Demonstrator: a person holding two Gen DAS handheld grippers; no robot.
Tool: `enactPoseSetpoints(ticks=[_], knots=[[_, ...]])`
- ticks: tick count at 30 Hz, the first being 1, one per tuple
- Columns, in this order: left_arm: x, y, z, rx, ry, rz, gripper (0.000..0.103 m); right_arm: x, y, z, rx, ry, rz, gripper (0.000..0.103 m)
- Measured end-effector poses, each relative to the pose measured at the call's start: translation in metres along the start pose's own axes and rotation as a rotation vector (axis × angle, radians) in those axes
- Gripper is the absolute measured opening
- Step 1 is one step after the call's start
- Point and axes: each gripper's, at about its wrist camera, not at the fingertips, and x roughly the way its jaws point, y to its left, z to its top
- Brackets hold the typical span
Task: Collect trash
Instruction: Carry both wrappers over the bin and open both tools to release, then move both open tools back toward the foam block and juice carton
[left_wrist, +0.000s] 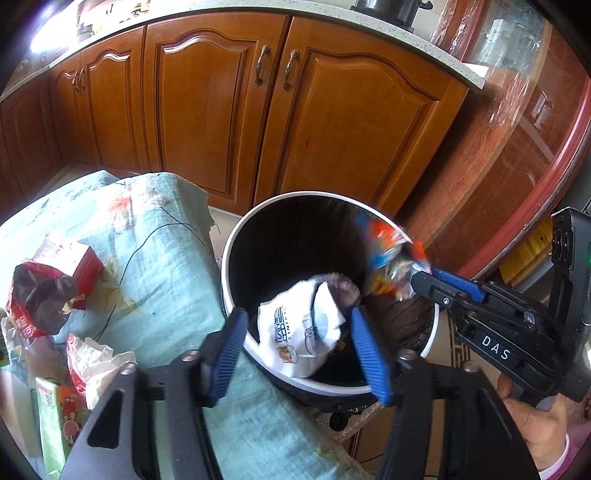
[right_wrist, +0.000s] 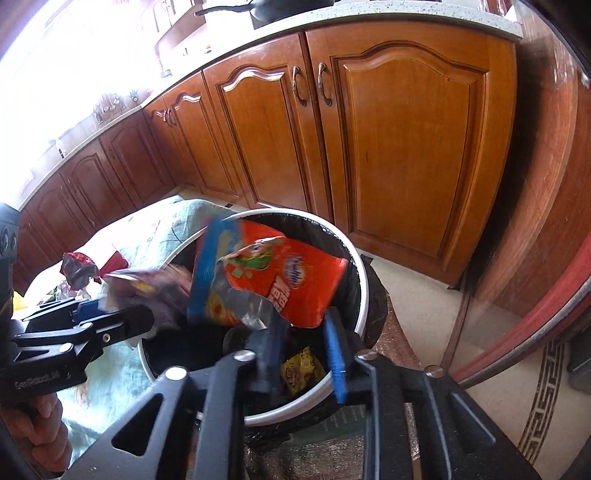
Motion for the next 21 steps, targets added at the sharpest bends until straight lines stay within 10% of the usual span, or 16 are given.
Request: enactPoseSetpoints(ticks=[10, 21], knots=[[-0.038, 0.011, -0.038, 0.006, -0.059, 0.041, 0.068, -0.021, 0.002, -0.014, 0.069, -0.059, 0.046, 0.079], [-0.103, 0.036, -0.102, -0.011, -0.147, 0.088, 0.070, -0.045, 0.041, -0.051, 0.136, -0.114, 0.154, 0.092]])
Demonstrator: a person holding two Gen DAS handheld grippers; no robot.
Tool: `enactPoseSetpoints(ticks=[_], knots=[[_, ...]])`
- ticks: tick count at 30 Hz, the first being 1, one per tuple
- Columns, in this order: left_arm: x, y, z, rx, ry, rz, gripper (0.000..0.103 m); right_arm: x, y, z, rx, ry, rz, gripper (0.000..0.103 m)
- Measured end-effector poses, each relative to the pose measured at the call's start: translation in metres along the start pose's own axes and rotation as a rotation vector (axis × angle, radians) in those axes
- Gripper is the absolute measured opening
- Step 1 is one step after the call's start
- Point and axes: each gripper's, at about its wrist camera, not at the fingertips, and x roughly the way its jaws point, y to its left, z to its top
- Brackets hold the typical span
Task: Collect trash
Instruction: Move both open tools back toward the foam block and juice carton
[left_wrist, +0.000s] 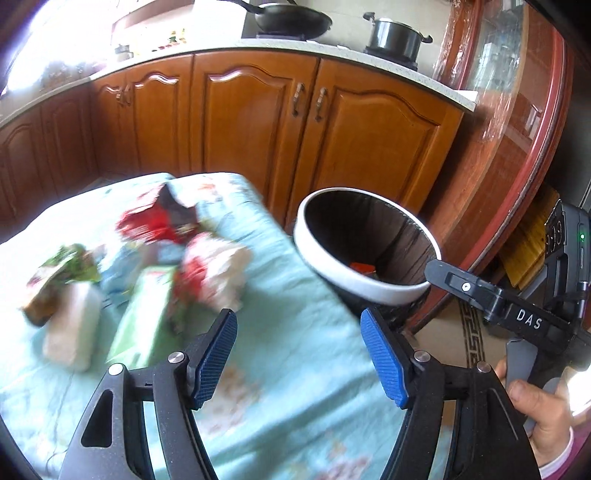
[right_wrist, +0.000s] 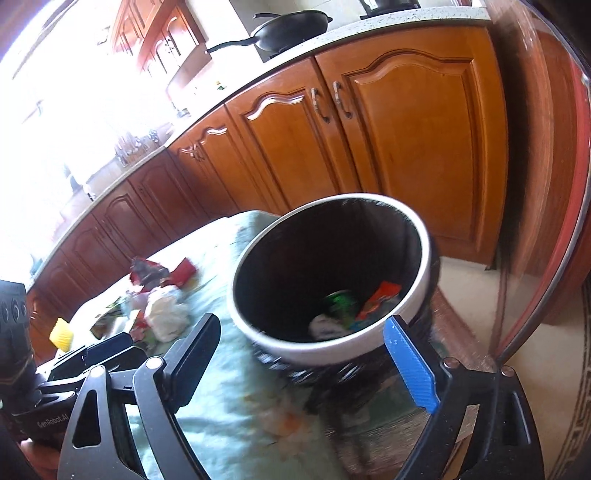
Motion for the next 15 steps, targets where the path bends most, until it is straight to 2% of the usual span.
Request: enactPoseSetpoints(ticks=[15], knots=[[-0.071, 0.090, -0.050, -0.193, -0.029, 0.136, 0.070, 0.011, 0.084, -0.044, -0.055, 0.057, 0.111, 0.092]])
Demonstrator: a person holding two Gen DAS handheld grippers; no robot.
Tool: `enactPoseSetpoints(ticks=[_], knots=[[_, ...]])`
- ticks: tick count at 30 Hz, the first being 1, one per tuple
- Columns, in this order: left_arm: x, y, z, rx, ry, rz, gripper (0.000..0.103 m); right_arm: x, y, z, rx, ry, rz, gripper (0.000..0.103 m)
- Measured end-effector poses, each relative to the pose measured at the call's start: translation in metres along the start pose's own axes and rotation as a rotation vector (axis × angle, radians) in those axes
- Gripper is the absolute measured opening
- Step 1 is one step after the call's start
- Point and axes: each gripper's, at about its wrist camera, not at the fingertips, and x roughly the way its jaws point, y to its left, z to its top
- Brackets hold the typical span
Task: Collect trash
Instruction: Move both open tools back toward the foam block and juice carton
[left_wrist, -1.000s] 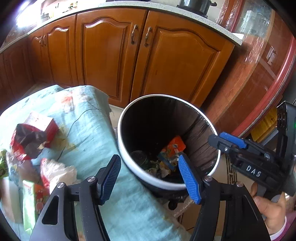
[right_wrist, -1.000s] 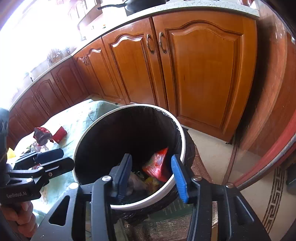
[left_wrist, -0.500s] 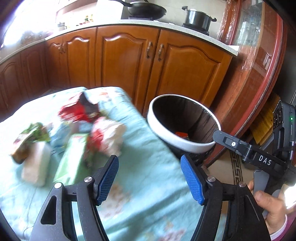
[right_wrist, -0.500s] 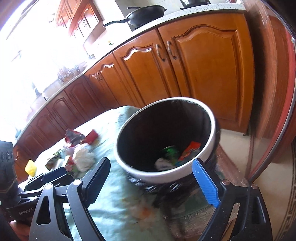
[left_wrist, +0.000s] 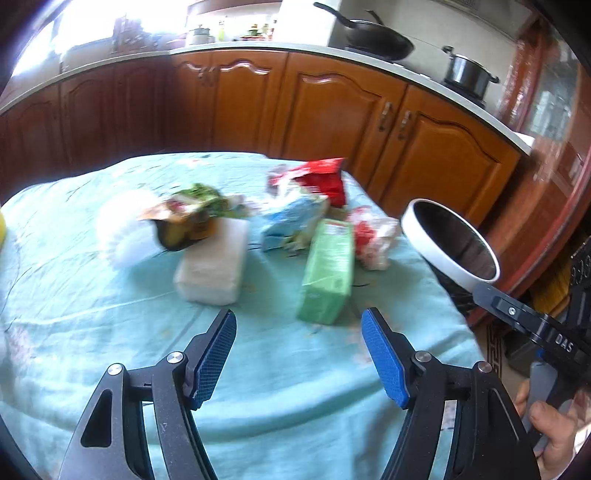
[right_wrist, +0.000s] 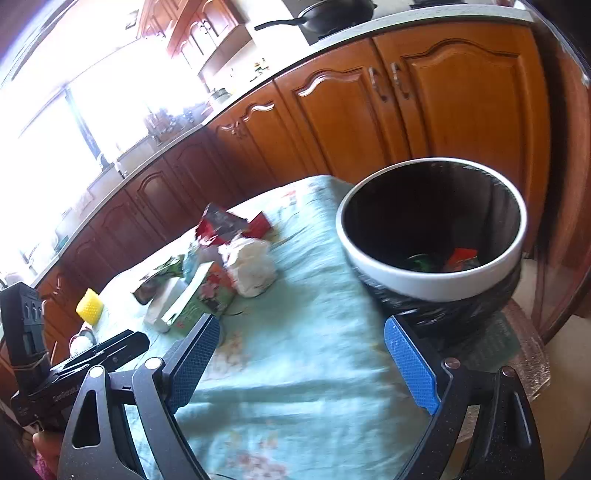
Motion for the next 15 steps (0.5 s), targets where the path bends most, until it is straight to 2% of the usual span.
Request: enactPoseSetpoints(ticks=[9, 15], knots=[[-0.006, 0.056, 0.001, -0.087, 0.004, 0.068, 0.070, 0.026, 0.066, -0.018, -0.081, 0.058, 0.066, 0.092], [0.004, 0.077, 0.009, -0.067, 0.034, 0.060, 0.070, 0.049, 0.099, -0.014, -0.114, 0.073, 0.087, 0.092]])
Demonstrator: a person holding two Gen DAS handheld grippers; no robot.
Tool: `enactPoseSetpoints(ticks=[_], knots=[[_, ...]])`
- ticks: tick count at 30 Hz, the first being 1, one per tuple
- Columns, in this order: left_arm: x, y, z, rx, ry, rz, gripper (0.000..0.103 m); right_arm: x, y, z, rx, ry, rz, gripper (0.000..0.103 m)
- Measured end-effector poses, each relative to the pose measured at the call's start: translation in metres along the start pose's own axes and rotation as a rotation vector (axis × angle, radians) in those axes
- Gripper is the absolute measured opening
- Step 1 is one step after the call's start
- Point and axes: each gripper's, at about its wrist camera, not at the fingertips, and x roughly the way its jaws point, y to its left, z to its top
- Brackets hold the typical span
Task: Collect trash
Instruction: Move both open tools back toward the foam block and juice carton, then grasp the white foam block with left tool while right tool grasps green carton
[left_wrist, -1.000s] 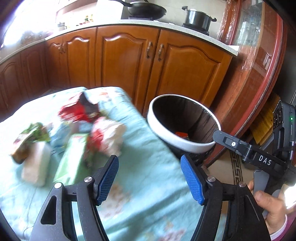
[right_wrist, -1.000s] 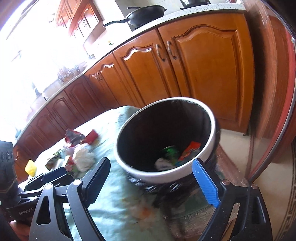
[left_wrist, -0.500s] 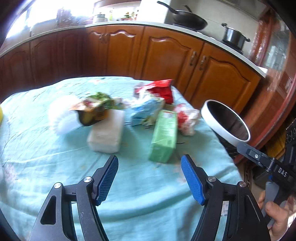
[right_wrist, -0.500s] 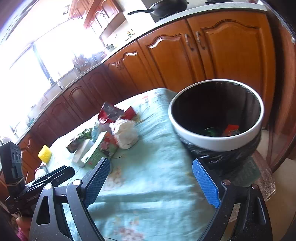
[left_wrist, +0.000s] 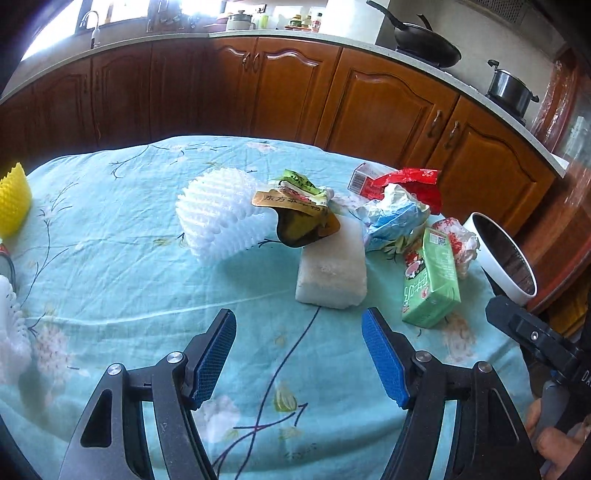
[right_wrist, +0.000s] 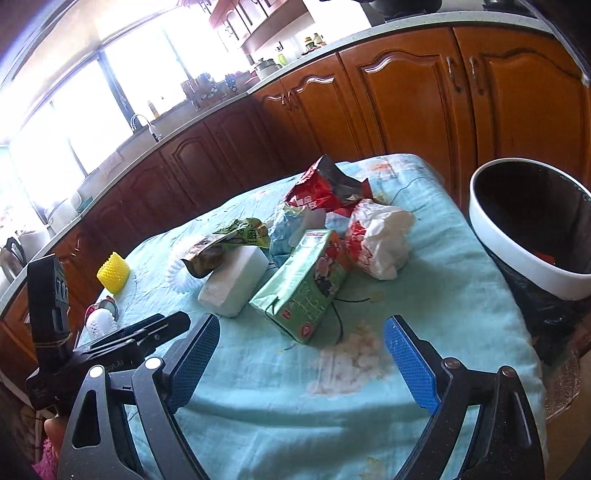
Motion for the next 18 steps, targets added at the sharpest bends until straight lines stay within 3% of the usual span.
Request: enactPoseSetpoints(ticks=[8, 14, 16, 18], knots=[[0.024, 0.003, 0.011, 0.042, 0.046, -0.019, 0.072, 0.037, 0.008, 0.012, -0.016, 0.040, -0.037, 0.090], [0.044, -0.005, 0.019, 0.056, 0.062, -0.015, 0.072, 0.056, -0.005, 0.012, 0.032, 0.087, -0.004, 0.069], [0.051, -0.007, 0.022, 0.053, 0.066, -0.014, 0.072, 0.053, -0.005, 0.011, 0.032, 0.086, 0.031, 0.051], [0.057, -0.009, 0.024, 0.050, 0.064, -0.020, 0.073, 0.047, -0.001, 0.011, 0.010, 0.082, 0.034, 0.045]])
